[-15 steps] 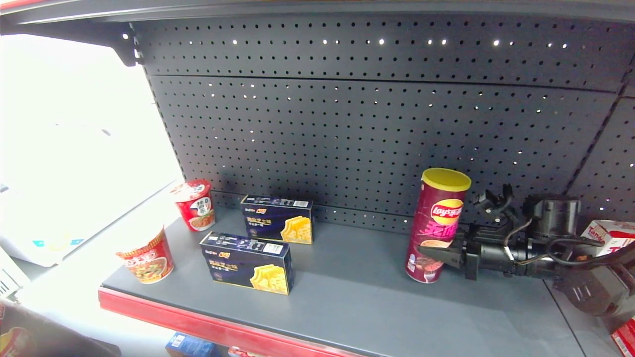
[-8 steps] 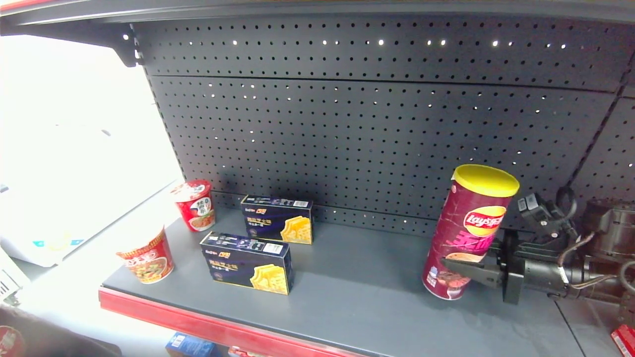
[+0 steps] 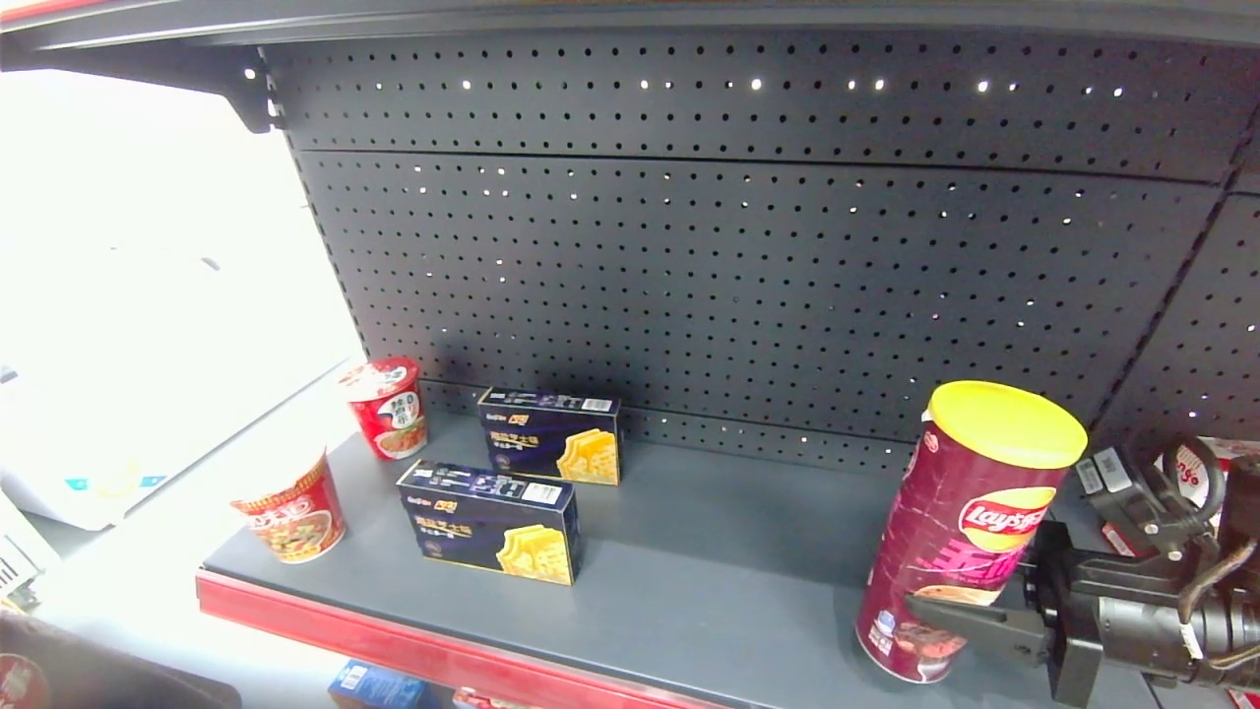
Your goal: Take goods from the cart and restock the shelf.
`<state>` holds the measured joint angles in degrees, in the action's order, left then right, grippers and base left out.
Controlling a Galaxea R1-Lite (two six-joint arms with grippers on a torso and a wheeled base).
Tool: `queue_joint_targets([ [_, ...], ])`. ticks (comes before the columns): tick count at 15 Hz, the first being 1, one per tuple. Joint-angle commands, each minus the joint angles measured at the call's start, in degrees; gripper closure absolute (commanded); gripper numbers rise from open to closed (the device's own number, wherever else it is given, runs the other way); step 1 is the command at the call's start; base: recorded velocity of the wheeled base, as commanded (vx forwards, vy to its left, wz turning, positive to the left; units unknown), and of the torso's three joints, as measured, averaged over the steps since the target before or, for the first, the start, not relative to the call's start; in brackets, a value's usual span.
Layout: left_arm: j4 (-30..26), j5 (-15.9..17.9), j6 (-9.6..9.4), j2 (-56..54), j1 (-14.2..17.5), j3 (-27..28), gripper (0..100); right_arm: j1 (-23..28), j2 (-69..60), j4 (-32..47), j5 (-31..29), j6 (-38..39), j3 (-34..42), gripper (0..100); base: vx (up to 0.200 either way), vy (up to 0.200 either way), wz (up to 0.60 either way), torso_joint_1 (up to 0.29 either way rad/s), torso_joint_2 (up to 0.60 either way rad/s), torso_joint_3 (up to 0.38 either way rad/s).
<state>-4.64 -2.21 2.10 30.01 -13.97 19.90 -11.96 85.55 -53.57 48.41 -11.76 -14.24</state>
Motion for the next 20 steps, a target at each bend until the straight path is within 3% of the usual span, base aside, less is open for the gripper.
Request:
queue_joint_targets([
  [1,0.1,0.0,0.19,0.0,-0.1,0.0,100,-0.3,-1.0,0.0,0.0,-0.1,2.4,100,0.0,0.0,0.0,0.0,0.0,0.0],
  [10,0.0,0.0,0.72,0.0,-0.1,-0.8,100,-2.3,4.4,-0.1,-1.8,-0.8,2.0,100,0.0,0.0,0.0,0.0,0.0,0.0],
  [20,0.1,0.1,1.86,0.0,-0.1,-1.6,100,-3.9,12.4,-5.7,-1.9,-1.1,1.4,100,0.0,0.0,0.0,0.0,0.0,0.0],
])
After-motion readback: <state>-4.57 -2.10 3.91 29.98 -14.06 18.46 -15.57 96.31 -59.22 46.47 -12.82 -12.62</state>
